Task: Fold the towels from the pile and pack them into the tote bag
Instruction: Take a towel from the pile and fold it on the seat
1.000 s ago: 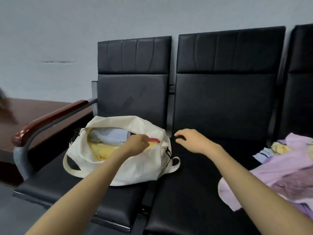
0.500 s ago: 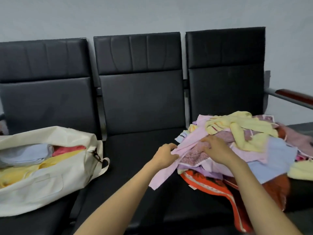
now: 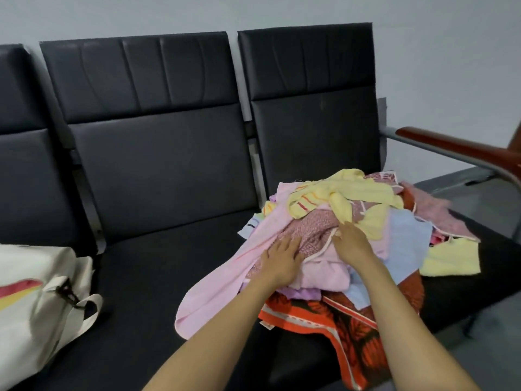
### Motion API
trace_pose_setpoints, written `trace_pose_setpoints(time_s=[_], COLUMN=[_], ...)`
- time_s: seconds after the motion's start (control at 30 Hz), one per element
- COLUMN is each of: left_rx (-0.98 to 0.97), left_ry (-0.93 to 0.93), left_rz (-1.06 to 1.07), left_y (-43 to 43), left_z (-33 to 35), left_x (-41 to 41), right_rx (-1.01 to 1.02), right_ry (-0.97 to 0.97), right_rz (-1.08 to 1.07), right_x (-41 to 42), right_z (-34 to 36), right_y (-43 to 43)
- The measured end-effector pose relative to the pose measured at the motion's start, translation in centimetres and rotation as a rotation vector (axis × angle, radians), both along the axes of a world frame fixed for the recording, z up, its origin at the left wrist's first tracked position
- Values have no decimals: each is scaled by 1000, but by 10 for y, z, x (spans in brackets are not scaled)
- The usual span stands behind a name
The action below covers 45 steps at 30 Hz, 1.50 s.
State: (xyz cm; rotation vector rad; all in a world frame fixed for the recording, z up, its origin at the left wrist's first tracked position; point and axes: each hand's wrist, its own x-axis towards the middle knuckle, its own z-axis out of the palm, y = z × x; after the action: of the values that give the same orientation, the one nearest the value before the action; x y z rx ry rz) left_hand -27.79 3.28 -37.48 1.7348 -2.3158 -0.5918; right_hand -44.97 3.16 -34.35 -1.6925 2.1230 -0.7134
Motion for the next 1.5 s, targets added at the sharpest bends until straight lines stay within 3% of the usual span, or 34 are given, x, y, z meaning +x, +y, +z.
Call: trace_pose_setpoints(time_s=[0.17, 0.2, 0.27, 0.33, 0.37, 0.47, 0.6, 0.7, 0.83, 1.0, 1.1, 1.2, 1.3, 1.37, 1.43, 1.5], left_rx=[-51, -18, 163, 409, 463, 500, 405, 376, 359, 263, 213, 183, 81, -29, -142, -182], left_ry=[89, 181, 566, 977, 1076, 1248, 1341, 1319, 1253, 1284, 1325, 1337, 1110, 788, 410, 299], left_rz=[16, 36, 137, 292, 330, 306, 461, 558, 602, 714, 818, 997, 1071, 1044, 953, 736], left_y=[4, 6, 13, 21, 22, 29, 41, 53, 75, 117, 142, 160, 171, 175, 179, 184], left_z=[-9, -5, 11, 31, 39, 57, 66, 63, 53, 46, 40, 30, 23, 16, 9, 6], left_x=[6, 6, 7, 14, 21, 39, 63, 86, 134, 203, 243, 277, 300, 310, 310, 292], right_rx=[-344, -393, -436, -378, -325, -128, 18, 44, -61, -38, -69, -98, -36, -12, -52, -92], right_ry=[-313, -362, -452, -566, -624, -721, -653, -561, -61, 332, 481, 470, 301, 260, 219, 109], right_rz=[-115, -78, 48, 167, 228, 443, 638, 563, 432, 461, 516, 589, 743, 827, 856, 874], right_x=[11, 16, 29, 43, 51, 75, 94, 99, 105, 130, 152, 174, 189, 193, 196, 199], right_z=[22, 28, 38, 41, 42, 44, 43, 37, 19, 6, 10, 10, 5, 3, 6, 12], right_y=[9, 11, 18, 25, 29, 40, 50, 46, 38, 43, 49, 55, 63, 71, 78, 86])
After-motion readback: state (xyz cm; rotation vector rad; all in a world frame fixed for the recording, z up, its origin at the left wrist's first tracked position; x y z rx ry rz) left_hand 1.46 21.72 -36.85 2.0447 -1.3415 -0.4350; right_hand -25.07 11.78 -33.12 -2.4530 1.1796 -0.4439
